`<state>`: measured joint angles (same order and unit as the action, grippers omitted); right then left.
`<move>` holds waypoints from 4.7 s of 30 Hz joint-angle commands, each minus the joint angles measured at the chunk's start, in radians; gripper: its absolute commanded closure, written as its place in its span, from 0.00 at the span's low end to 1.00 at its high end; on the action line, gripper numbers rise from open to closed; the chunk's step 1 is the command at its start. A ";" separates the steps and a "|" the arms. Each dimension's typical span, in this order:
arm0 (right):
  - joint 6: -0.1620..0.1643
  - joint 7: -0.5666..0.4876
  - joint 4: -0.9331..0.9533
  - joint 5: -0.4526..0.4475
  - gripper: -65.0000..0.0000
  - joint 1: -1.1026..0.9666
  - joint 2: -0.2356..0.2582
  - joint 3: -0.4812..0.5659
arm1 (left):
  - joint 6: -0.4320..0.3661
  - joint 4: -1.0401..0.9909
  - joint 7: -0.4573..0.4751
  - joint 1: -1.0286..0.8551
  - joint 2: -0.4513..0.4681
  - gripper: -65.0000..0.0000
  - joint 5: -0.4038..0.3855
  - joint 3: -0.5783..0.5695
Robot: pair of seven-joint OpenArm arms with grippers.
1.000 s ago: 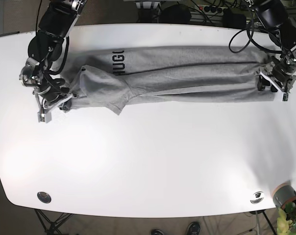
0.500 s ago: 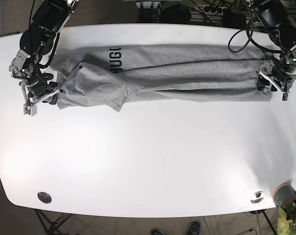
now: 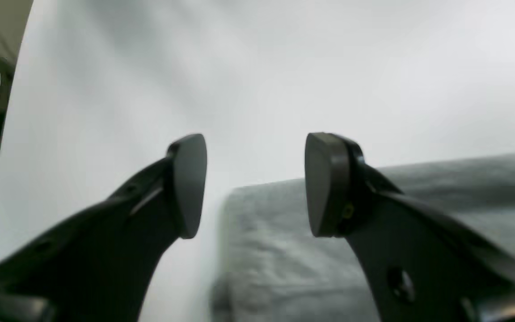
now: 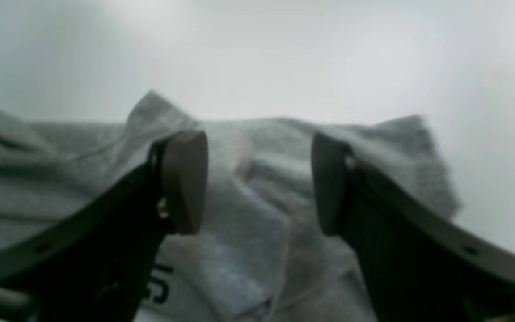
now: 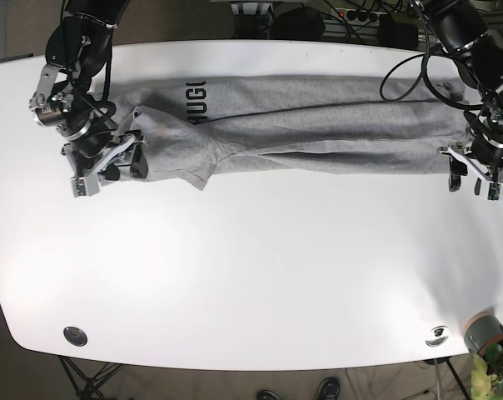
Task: Fold the T-shirt properly
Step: 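Lay the folded edge down and adjust both grippers along the fold, then hold the folded shirt ends with both grippers and pull it straight, then release the shirt end with the left gripper and regrasp the fold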
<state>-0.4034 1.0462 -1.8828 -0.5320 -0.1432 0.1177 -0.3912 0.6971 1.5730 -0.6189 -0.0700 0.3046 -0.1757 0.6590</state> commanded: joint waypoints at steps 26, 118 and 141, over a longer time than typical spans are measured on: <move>-0.012 -0.205 0.305 0.246 0.45 0.020 -0.003 0.133 | 0.001 -0.144 0.044 -0.138 0.018 0.51 0.002 -0.123; -0.062 -0.203 0.268 0.249 0.44 0.052 -0.025 0.163 | 0.001 -0.049 -0.132 0.112 0.077 0.50 -0.052 -0.055; -0.065 -0.203 0.271 0.244 0.44 0.050 -0.026 0.163 | 0.001 -0.463 -0.367 0.163 0.195 0.22 -0.456 0.201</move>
<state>-0.4686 0.8375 -1.6032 -0.2878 -0.1001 0.0864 -0.2272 0.6968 1.1297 -0.9966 0.0834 0.4652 -0.6140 0.8749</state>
